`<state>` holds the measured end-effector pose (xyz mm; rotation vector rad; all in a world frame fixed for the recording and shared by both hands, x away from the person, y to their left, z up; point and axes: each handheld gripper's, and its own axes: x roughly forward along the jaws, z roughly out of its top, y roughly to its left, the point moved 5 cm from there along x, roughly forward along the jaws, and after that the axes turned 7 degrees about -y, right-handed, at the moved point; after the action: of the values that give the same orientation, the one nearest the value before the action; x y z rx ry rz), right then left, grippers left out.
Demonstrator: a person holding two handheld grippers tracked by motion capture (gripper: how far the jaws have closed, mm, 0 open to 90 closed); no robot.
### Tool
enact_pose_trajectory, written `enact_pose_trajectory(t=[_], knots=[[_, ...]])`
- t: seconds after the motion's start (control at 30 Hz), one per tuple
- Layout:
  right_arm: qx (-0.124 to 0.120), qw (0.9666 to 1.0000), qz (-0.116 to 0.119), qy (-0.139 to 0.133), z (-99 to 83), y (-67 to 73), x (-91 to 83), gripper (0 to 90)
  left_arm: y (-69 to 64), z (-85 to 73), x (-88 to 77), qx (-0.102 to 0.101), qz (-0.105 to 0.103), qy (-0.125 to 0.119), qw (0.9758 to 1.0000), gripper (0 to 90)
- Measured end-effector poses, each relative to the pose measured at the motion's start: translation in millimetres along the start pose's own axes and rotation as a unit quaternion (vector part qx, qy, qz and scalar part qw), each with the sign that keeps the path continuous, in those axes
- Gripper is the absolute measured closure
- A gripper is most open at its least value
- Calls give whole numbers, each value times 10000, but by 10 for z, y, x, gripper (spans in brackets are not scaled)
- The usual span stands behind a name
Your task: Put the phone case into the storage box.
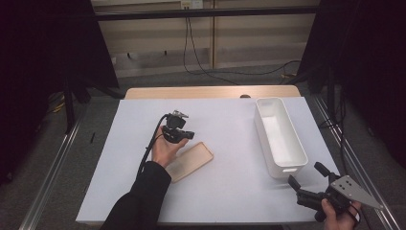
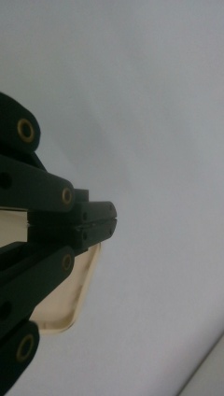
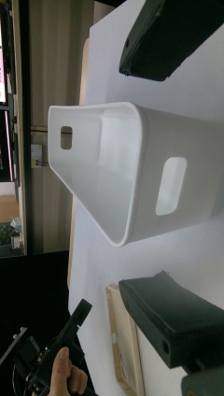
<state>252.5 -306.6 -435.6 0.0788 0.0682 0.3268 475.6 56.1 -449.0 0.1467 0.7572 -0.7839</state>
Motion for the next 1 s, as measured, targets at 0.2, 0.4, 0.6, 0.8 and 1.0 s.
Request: enact_pose_trajectory(t=[0.2, 0.4, 0.6, 0.8, 1.0], knots=[[-6, 10000, 6, 2, 0, 4, 1, 0, 6, -38, 113, 88, 45, 204, 9997, 900], [6, 10000, -25, 2, -1, -2, -2, 0, -12, -62, 173, 115, 75, 329, 9994, 900], [-11, 10000, -4, 9, -2, 2, -1, 0, 18, -86, 254, -24, 277, 366, 9989, 900], [-17, 10000, 16, 27, -6, 5, -2, 0, -26, -118, 323, 34, 263, 468, 9986, 900], [-14, 10000, 21, 29, -7, 7, -4, 0, -33, -133, 338, 75, 256, 451, 9986, 900]])
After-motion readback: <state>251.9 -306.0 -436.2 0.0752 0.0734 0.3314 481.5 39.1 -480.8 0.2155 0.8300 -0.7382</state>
